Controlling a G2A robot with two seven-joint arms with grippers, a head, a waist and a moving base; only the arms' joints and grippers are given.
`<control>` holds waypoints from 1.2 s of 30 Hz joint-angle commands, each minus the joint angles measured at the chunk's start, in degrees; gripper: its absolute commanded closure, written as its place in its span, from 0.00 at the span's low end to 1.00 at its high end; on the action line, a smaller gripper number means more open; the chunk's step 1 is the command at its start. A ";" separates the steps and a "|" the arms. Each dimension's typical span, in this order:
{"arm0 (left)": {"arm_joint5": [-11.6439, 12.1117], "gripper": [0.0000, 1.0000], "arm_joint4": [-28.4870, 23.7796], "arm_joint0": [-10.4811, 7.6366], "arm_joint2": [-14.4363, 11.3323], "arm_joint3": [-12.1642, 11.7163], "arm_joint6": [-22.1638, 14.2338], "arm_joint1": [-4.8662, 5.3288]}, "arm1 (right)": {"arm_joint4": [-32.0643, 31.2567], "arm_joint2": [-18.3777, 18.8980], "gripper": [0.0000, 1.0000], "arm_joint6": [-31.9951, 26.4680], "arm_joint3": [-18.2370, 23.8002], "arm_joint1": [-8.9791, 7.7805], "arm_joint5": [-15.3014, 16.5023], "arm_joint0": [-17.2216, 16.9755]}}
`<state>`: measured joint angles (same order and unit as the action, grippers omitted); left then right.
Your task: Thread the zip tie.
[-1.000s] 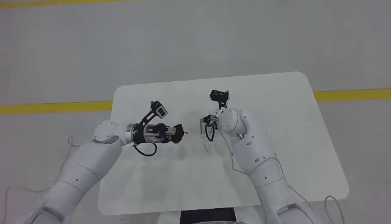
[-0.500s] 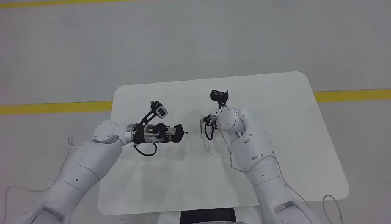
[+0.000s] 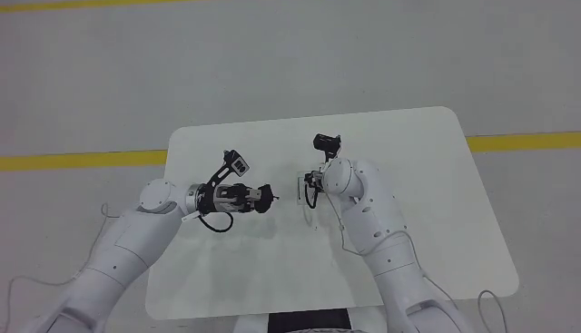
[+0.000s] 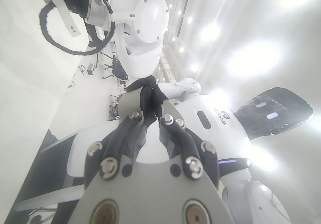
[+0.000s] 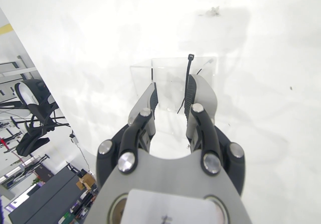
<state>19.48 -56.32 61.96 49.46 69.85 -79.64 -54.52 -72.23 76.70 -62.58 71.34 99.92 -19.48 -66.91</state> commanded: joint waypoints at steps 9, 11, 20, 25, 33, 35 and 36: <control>0.00 1.00 0.00 0.00 0.00 0.00 0.00 0.00 | -1.23 0.64 0.76 0.01 -1.21 0.65 0.00 0.48; 0.00 1.00 0.00 0.00 0.00 0.00 0.00 0.00 | -1.30 0.74 0.77 0.03 -1.49 0.76 0.00 0.59; 0.00 1.00 0.00 0.00 0.00 0.00 0.00 0.00 | -2.01 1.25 0.91 0.26 -2.68 1.18 0.00 1.10; 0.00 1.00 0.00 0.00 0.00 0.00 0.00 0.00 | -2.66 1.66 1.00 0.35 -2.66 1.44 0.00 1.04; 0.00 1.00 0.00 0.00 0.00 0.00 0.00 0.00 | -0.18 2.18 1.00 -1.00 2.05 1.33 1.02 -0.83; 0.00 1.00 0.00 0.00 0.00 0.00 0.00 0.00 | 2.17 3.04 1.00 -2.16 4.11 1.05 3.06 -1.67; 0.00 1.00 0.00 0.00 0.00 0.00 0.00 0.00 | 3.26 3.61 1.00 -2.69 5.37 0.82 4.25 -2.29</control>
<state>19.48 -56.32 61.96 49.46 69.85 -79.64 -54.52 -70.07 79.80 -64.77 75.61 100.92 -16.33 -68.71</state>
